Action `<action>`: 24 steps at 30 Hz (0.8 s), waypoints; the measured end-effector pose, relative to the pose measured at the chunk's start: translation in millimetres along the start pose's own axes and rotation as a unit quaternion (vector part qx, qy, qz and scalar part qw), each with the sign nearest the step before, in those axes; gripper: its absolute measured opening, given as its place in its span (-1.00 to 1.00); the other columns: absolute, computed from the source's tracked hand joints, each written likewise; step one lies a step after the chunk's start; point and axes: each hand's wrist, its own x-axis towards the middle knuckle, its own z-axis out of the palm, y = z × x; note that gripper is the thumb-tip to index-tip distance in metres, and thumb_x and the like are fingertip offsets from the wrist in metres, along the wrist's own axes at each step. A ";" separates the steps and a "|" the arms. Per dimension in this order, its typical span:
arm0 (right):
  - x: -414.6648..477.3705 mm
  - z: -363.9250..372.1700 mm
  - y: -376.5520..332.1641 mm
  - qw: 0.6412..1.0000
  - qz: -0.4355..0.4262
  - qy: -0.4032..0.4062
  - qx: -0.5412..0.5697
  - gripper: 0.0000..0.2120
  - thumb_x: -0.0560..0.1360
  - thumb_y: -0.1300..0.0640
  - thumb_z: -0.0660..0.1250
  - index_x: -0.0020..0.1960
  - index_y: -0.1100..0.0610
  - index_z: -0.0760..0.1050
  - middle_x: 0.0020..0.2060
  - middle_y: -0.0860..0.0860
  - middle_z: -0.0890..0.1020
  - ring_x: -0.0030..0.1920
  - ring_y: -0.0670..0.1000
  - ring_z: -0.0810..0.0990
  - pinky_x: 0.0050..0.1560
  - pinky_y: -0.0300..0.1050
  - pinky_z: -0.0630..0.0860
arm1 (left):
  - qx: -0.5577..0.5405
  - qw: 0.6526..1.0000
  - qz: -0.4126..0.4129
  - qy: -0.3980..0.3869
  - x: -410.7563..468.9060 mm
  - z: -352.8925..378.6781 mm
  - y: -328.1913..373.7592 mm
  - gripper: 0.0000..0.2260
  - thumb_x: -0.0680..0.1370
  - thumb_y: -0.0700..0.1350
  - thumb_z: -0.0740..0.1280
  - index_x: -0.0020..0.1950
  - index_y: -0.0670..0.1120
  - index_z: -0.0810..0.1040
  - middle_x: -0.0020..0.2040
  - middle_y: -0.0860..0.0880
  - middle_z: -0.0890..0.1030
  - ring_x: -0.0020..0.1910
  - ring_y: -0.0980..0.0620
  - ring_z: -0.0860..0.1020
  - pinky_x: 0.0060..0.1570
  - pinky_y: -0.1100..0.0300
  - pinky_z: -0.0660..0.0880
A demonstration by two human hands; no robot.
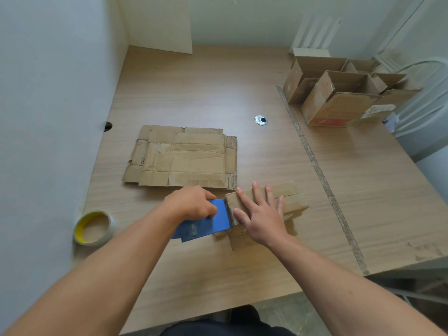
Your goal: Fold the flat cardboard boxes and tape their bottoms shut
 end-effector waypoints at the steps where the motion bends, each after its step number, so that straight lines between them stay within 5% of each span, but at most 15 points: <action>1: -0.2 -0.7 -0.8 1.000 0.000 -0.002 -0.001 -0.44 0.60 -0.35 -0.04 0.56 -0.36 -0.10 0.61 -0.10 -0.19 0.58 0.09 -0.33 0.50 0.28 -0.36 | 0.005 1.000 -0.001 0.001 -0.3 -1.1 2.7 -0.58 0.42 0.03 0.35 0.28 0.23 0.54 0.07 0.08 0.56 0.01 0.00 0.54 0.11 0.04 0.56; 11: 0.1 -2.2 -1.7 1.000 0.003 -0.006 -0.003 -0.43 0.60 -0.35 -0.04 0.57 -0.33 -0.09 0.61 -0.08 -0.19 0.58 0.11 -0.33 0.50 0.29 -0.35 | -0.008 1.000 -0.004 0.000 3.3 -6.8 8.8 -0.54 0.43 -0.02 0.38 0.34 0.16 0.53 0.06 0.08 0.49 -0.03 0.00 0.49 -0.05 0.16 0.51; 19: 4.5 -4.7 -0.5 0.999 -0.035 -0.009 -0.022 -0.45 0.60 -0.36 -0.03 0.55 -0.36 -0.06 0.62 -0.08 -0.16 0.59 0.10 -0.27 0.50 0.29 -0.29 | 0.022 0.998 -0.017 0.047 10.8 34.6 -7.4 -0.48 0.42 0.05 0.30 0.40 0.24 0.46 0.34 0.01 0.55 0.25 -0.09 0.52 0.18 0.12 0.50; 24: -3.0 -11.0 -3.4 0.997 -0.040 0.035 -0.051 -0.45 0.59 -0.35 0.04 0.55 -0.31 0.07 0.61 0.05 -0.07 0.59 0.14 -0.15 0.52 0.28 -0.18 | -0.020 0.996 -0.019 0.089 7.2 20.2 -31.9 -0.47 0.46 0.05 0.29 0.43 0.34 0.35 0.33 0.04 0.53 0.14 -0.03 0.48 -0.02 0.11 0.45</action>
